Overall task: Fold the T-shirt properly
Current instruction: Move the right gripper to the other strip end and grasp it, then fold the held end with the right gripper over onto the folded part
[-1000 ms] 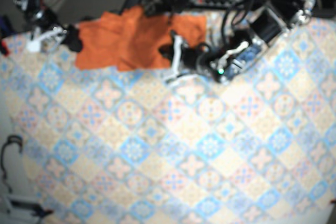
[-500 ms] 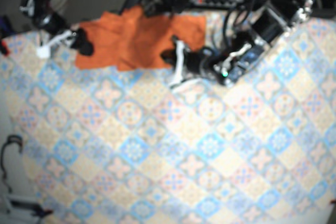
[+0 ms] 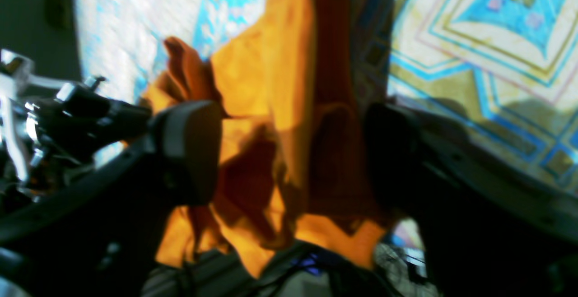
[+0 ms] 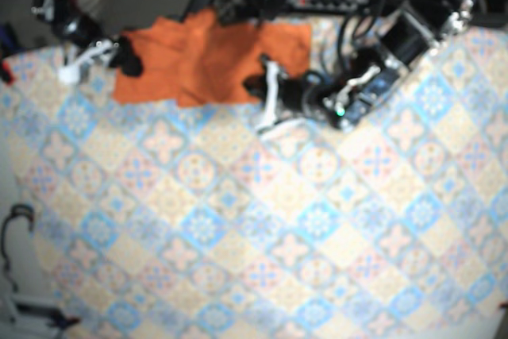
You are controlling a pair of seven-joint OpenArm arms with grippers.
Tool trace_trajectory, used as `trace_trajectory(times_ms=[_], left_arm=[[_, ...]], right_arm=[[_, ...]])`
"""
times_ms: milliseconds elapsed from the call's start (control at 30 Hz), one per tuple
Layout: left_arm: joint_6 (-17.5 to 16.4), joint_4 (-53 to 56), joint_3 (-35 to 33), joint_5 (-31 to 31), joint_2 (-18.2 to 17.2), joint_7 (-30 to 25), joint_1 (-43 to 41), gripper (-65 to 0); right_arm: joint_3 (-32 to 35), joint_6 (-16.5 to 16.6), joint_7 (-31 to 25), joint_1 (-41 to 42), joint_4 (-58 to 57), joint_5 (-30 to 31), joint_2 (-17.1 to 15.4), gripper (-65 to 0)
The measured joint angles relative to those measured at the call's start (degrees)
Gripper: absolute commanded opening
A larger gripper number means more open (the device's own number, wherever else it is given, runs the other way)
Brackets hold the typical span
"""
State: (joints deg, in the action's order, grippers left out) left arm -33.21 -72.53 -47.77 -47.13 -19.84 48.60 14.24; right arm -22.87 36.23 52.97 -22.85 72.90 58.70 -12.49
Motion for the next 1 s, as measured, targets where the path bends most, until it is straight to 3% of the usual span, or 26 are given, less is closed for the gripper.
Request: trace_trajectory(times_ms=[100,300,500,600,800,1000], left_arm=[[0.0,0.0,0.0,0.0,0.0,0.0,0.0,-65.0],[0.0,0.0,0.0,0.0,-0.02,0.0,0.0,-65.0],[-0.02,0.0,0.0,0.0,0.04,-0.02,-0.02,-65.0],[0.0,0.0,0.0,0.0,-0.02,0.0,0.0,-65.0],[0.0,0.0,0.0,-0.02,0.07,-0.02,0.0,-65.0],[-0.17,-0.37,0.31,-1.2,-3.21,4.24,-0.81,-65.0]], right_arm=[[-0.17,-0.04,-1.14,0.31,0.59,-5.01,0.9,-30.8],[-0.33,-0.07,-1.95,0.42,2.23,-10.78,2.47,-38.7],[4.15,-0.94,1.2,-0.55,8.85,-14.69,3.02,-53.3],[5.01,-1.16,3.04,-1.11,11.82,-15.58,3.58,-64.5],[4.7,-1.38,2.62,-1.75,17.46,-15.85,2.97,-65.0],[4.61,-1.38,2.6,-1.55,18.36,-15.69,3.1,-65.0]])
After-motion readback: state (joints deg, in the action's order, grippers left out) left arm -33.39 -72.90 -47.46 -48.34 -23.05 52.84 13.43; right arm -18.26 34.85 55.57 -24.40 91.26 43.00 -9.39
